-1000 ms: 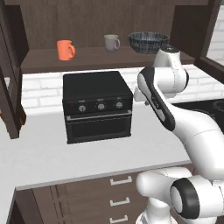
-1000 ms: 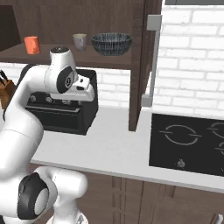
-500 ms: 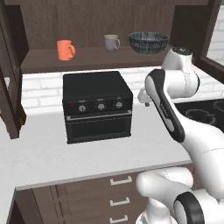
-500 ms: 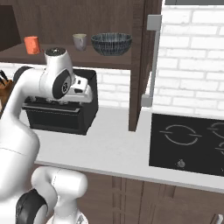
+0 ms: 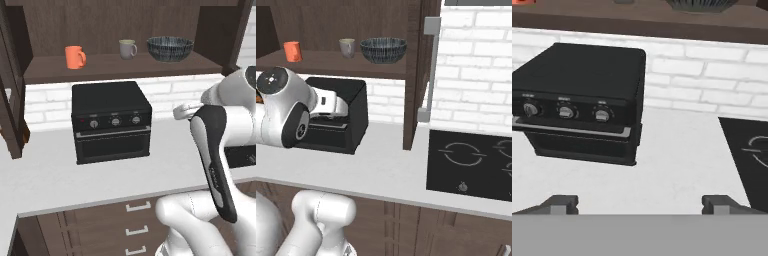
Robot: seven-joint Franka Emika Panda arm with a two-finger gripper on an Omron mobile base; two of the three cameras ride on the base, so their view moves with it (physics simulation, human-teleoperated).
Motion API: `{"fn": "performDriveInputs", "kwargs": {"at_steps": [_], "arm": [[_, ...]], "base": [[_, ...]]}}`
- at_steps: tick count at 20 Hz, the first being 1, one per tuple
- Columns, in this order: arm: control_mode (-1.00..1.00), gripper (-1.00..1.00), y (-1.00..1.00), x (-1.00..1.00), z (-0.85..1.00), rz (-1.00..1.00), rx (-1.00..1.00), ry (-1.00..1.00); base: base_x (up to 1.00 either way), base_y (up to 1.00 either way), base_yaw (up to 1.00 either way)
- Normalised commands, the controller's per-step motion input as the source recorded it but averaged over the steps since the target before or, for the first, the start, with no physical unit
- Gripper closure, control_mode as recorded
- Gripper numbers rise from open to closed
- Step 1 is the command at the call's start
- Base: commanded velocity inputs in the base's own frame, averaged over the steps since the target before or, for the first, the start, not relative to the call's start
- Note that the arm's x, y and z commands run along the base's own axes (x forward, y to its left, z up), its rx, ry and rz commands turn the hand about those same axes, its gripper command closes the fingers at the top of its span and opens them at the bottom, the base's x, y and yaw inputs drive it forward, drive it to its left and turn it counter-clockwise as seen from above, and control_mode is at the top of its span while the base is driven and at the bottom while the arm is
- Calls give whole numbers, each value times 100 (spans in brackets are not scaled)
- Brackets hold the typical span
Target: Gather all objects into one cabinet and sort the glasses and bowls to opposite sides.
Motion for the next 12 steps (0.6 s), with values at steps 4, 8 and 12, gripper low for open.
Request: {"fn": "performDriveInputs", "kwargs": {"at_steps": [4,8,12], "arm": [[-100,-100,0,-62,65,0,0,-29],[-100,-100,0,-53,63,0,0,-23],[-100,-100,2,-22,18,0,0,-8]], "base": [[0,0,0],[0,0,0],[0,0,0]]}}
